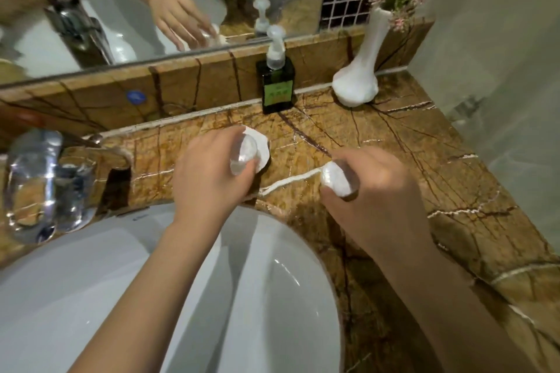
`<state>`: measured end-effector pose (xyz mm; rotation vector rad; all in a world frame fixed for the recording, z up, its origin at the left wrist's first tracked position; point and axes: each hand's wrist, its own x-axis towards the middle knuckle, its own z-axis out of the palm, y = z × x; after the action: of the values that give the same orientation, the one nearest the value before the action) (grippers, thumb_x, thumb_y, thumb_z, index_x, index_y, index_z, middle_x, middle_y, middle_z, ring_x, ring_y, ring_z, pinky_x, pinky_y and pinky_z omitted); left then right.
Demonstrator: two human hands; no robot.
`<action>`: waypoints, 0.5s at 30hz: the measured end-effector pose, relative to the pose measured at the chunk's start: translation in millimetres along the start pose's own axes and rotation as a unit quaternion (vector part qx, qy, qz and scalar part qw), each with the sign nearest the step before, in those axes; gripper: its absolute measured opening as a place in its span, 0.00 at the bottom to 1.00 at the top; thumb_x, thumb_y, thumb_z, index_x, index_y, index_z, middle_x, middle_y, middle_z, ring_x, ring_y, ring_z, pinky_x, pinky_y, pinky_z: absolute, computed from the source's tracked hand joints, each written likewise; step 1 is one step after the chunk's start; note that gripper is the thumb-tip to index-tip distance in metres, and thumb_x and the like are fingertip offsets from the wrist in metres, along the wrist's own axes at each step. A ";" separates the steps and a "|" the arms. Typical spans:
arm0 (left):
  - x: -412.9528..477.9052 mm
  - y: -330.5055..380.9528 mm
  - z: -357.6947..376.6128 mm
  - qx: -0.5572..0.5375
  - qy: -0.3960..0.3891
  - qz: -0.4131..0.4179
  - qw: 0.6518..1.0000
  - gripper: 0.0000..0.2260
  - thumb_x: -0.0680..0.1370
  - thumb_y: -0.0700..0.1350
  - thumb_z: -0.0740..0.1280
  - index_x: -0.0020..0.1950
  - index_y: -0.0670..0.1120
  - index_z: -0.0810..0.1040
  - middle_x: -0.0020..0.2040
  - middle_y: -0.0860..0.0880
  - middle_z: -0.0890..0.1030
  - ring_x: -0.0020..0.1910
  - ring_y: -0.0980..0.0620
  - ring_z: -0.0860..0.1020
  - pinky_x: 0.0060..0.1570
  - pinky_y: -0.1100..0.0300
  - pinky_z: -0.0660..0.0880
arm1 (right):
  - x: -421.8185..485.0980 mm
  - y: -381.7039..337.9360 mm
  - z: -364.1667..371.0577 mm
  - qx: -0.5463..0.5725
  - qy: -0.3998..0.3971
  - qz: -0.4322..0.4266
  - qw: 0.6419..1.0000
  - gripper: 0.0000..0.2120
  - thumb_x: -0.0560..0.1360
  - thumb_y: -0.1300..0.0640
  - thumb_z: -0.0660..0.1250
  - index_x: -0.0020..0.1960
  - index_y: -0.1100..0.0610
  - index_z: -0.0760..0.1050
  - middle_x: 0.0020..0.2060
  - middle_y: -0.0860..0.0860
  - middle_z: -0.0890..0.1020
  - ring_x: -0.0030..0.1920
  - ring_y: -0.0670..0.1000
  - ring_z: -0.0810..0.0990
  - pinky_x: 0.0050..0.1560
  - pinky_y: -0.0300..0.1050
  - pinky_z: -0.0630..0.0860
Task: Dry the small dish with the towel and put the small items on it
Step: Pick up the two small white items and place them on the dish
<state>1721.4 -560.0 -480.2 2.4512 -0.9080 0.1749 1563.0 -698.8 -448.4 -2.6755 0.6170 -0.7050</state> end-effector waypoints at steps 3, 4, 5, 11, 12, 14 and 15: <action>5.1 -7.8 1.4 0.005 -0.007 -0.005 1.000 0.20 0.71 0.49 0.70 0.62 0.47 0.76 0.54 0.47 0.82 0.55 0.42 0.77 0.50 0.51 0.72 | 7.8 -10.3 3.2 0.015 -0.023 0.003 1.000 0.16 0.67 0.60 0.72 0.54 0.60 0.80 0.42 0.55 0.82 0.41 0.55 0.78 0.41 0.49 0.77; 5.9 -10.0 2.4 0.009 -0.013 -0.005 1.000 0.20 0.71 0.49 0.70 0.62 0.47 0.76 0.54 0.46 0.82 0.54 0.42 0.77 0.49 0.51 0.72 | 9.7 -12.6 4.2 0.017 -0.033 0.006 0.999 0.16 0.67 0.59 0.72 0.55 0.59 0.79 0.42 0.54 0.82 0.42 0.54 0.78 0.41 0.48 0.76; 6.3 -11.8 3.7 0.014 -0.019 -0.006 1.000 0.20 0.70 0.49 0.70 0.61 0.47 0.76 0.53 0.46 0.82 0.53 0.41 0.77 0.48 0.51 0.71 | 11.4 -14.3 5.3 0.016 -0.043 0.008 0.999 0.16 0.67 0.59 0.72 0.55 0.58 0.79 0.43 0.53 0.82 0.42 0.53 0.77 0.41 0.47 0.76; 7.7 -18.0 6.6 0.015 -0.037 -0.029 0.999 0.20 0.68 0.52 0.73 0.58 0.49 0.78 0.52 0.48 0.83 0.55 0.42 0.74 0.42 0.56 0.64 | 19.4 -21.5 11.7 0.024 -0.054 0.000 0.998 0.17 0.68 0.58 0.73 0.55 0.59 0.79 0.43 0.54 0.82 0.42 0.53 0.78 0.41 0.47 0.76; 8.1 -18.6 6.8 0.014 -0.042 -0.028 0.999 0.21 0.68 0.52 0.74 0.59 0.49 0.78 0.53 0.48 0.83 0.56 0.42 0.74 0.43 0.56 0.64 | 20.3 -22.8 13.3 0.023 -0.056 -0.002 0.998 0.17 0.68 0.58 0.73 0.55 0.60 0.79 0.43 0.54 0.82 0.42 0.54 0.78 0.42 0.48 0.76; 8.9 -19.0 5.8 0.009 -0.054 -0.029 0.998 0.21 0.68 0.52 0.74 0.59 0.49 0.77 0.53 0.48 0.83 0.58 0.42 0.73 0.44 0.55 0.65 | 22.1 -25.4 16.6 0.021 -0.060 -0.004 0.998 0.17 0.68 0.58 0.72 0.56 0.59 0.79 0.44 0.54 0.82 0.44 0.54 0.78 0.42 0.49 0.76; 9.7 -19.6 4.6 0.006 -0.061 -0.030 0.998 0.22 0.68 0.53 0.74 0.60 0.50 0.77 0.54 0.49 0.83 0.59 0.42 0.73 0.44 0.55 0.64 | 23.3 -26.8 18.5 0.023 -0.058 -0.006 0.998 0.17 0.68 0.58 0.72 0.56 0.59 0.79 0.44 0.55 0.83 0.44 0.55 0.78 0.42 0.50 0.76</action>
<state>1741.0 -555.3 -489.7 2.5195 -0.8856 0.0084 1599.7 -683.5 -444.2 -2.6580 0.5472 -0.5543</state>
